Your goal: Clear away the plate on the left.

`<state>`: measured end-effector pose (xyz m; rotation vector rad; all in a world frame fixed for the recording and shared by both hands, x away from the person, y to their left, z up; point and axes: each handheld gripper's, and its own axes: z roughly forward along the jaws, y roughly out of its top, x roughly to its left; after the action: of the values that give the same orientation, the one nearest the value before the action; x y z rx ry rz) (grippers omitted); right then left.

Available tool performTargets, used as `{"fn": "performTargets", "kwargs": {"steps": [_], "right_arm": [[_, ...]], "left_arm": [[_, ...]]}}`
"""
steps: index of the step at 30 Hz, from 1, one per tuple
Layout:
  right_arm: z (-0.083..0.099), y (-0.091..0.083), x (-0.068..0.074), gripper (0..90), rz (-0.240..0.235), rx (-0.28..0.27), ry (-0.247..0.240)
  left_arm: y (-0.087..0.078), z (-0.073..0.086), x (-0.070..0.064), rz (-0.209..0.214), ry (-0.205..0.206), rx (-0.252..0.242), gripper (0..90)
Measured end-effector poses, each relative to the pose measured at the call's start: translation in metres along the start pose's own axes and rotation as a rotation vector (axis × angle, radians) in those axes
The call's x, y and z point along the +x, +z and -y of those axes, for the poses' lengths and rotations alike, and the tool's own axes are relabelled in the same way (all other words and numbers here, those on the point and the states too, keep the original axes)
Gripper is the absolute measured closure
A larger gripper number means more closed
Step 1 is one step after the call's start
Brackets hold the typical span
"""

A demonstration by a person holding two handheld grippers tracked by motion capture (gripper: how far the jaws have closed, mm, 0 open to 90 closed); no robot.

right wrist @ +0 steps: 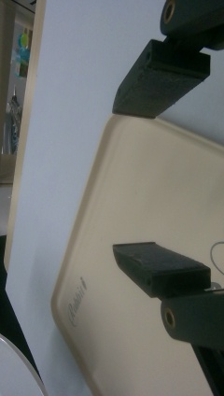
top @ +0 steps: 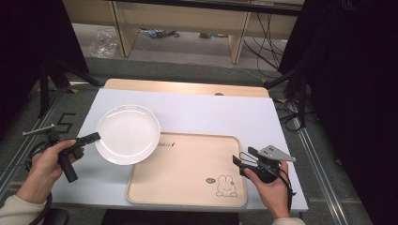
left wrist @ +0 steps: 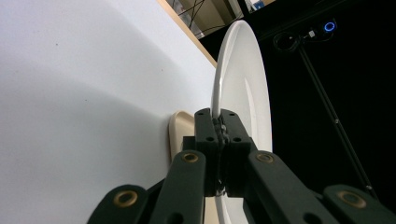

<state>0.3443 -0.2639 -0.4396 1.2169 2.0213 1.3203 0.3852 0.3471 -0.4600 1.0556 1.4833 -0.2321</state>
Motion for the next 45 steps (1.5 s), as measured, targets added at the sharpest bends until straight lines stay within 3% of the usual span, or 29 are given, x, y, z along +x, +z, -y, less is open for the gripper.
{"fn": "performTargets", "kwargs": {"steps": [19, 45], "right_arm": [[0.0, 0.0, 0.0, 28.0, 0.002, 0.001, 0.0], [0.0, 0.0, 0.0, 27.9, -0.001, 0.002, 0.003]], "left_arm": [[0.008, 0.006, -0.007, 0.027, 0.012, 0.031, 87.4], [0.02, 0.014, -0.016, 0.032, 0.008, 0.069, 87.4]]}}
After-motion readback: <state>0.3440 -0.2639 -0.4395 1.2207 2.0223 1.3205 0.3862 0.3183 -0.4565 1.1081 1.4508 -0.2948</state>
